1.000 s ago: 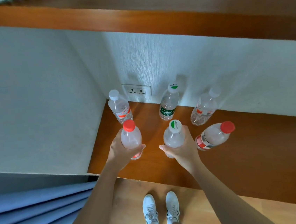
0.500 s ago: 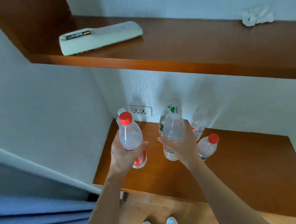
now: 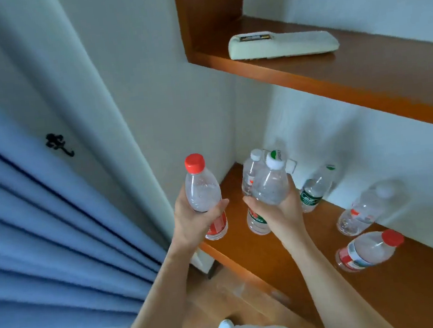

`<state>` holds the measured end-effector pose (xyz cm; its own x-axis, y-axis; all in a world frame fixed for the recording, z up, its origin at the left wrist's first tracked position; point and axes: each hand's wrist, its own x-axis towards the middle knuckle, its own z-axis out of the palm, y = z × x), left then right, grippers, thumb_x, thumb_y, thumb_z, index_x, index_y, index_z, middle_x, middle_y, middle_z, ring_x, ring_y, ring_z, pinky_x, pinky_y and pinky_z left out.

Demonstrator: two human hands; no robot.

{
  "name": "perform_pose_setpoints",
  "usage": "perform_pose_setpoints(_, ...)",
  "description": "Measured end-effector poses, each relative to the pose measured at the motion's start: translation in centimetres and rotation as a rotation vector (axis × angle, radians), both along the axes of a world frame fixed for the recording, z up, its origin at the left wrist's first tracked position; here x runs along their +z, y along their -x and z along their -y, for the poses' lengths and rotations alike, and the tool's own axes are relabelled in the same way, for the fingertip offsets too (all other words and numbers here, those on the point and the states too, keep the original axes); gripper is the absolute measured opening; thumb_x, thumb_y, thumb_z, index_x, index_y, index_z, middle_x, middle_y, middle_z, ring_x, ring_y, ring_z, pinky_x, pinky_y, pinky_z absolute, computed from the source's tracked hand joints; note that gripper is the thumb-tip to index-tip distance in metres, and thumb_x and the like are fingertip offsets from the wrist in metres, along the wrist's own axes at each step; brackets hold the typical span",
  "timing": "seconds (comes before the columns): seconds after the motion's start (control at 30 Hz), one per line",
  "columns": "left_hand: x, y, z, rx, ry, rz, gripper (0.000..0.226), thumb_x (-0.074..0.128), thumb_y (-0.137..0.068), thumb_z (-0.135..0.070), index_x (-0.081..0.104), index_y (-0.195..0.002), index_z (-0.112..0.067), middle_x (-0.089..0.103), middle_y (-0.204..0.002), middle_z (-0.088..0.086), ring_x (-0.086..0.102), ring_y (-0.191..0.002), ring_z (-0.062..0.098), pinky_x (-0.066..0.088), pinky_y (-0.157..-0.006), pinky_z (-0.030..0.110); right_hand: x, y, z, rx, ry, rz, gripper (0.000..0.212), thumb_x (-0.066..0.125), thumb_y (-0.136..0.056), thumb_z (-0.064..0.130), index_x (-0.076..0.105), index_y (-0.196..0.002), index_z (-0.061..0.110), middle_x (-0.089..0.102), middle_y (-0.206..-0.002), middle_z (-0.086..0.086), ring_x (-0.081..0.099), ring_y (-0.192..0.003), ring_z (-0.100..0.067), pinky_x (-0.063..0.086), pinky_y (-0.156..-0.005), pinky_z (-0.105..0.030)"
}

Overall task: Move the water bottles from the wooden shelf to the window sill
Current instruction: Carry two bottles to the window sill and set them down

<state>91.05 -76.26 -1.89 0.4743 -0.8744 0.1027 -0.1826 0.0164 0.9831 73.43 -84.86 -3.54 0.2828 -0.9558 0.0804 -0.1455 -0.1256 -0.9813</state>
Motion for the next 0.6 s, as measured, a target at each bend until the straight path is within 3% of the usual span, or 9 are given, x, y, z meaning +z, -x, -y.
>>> perform_pose_setpoints(0.13,-0.2,-2.0,-5.1,0.253,-0.020,-0.003,0.053,0.082,-0.068,-0.035,0.059,-0.111,-0.015,0.067,-0.099,0.007,0.067,-0.093,0.021,0.058,-0.079,0.029,0.5,-3.9,-2.2,0.229,-0.025,0.022,0.074,0.091,-0.072,0.024,0.045,-0.123,0.051,0.055,-0.120,0.021,0.054,-0.113,0.011,0.047,-0.093,-0.009)
perform_pose_setpoints(0.2,-0.2,-2.3,-8.1,0.408,-0.033,-0.024,0.052,0.083,-0.065,-0.036,0.061,-0.109,-0.018,0.069,-0.097,0.004,0.067,-0.092,0.017,0.056,-0.077,0.026,0.3,-5.8,-3.4,0.351,-0.019,0.034,0.067,0.091,-0.072,0.016,0.052,-0.119,0.045,0.061,-0.115,0.012,0.059,-0.112,0.000,0.051,-0.093,-0.017)
perform_pose_setpoints(0.27,-0.4,-2.3,-11.4,0.558,-0.061,-0.039,0.052,0.086,-0.065,-0.028,0.060,-0.110,-0.021,0.069,-0.095,-0.002,0.066,-0.087,0.003,0.052,-0.073,0.016,0.1,-7.7,-5.2,0.455,-0.031,0.042,0.065,0.091,-0.071,0.017,0.053,-0.115,0.047,0.061,-0.114,0.013,0.059,-0.114,-0.008,0.050,-0.096,-0.024)
perform_pose_setpoints(0.33,-0.7,-1.9,-14.8,0.691,-0.083,-0.061,0.052,0.084,-0.064,-0.024,0.059,-0.109,-0.023,0.067,-0.094,-0.006,0.063,-0.083,-0.006,0.049,-0.068,0.010,-0.5,-9.3,-7.4,0.578,-0.041,0.059,0.065,0.091,-0.071,0.020,0.052,-0.113,0.051,0.060,-0.113,0.026,0.056,-0.116,0.001,0.046,-0.094,-0.014)
perform_pose_setpoints(0.43,-0.9,-0.4,-20.5,0.918,-0.064,-0.096,0.061,0.082,-0.060,-0.030,0.060,-0.115,-0.018,0.067,-0.096,-0.006,0.064,-0.086,-0.002,0.050,-0.073,0.015,-1.1,-11.3,-11.4,0.818,-0.064,0.026,0.065,0.090,-0.073,0.022,0.050,-0.116,0.049,0.058,-0.115,0.031,0.054,-0.114,0.010,0.045,-0.084,-0.005)
perform_pose_setpoints(0.6,-0.8,3.3,-30.1,1.222,-0.041,-0.108,0.065,0.083,-0.055,-0.043,0.061,-0.113,-0.024,0.070,-0.100,-0.003,0.068,-0.096,0.013,0.057,-0.083,0.031,-1.6,-13.6,-19.5,1.108,-0.066,0.006,0.067,0.087,-0.061,0.043,0.054,-0.119,0.036,0.064,-0.117,0.007,0.061,-0.110,-0.005,0.051,-0.086,-0.014)
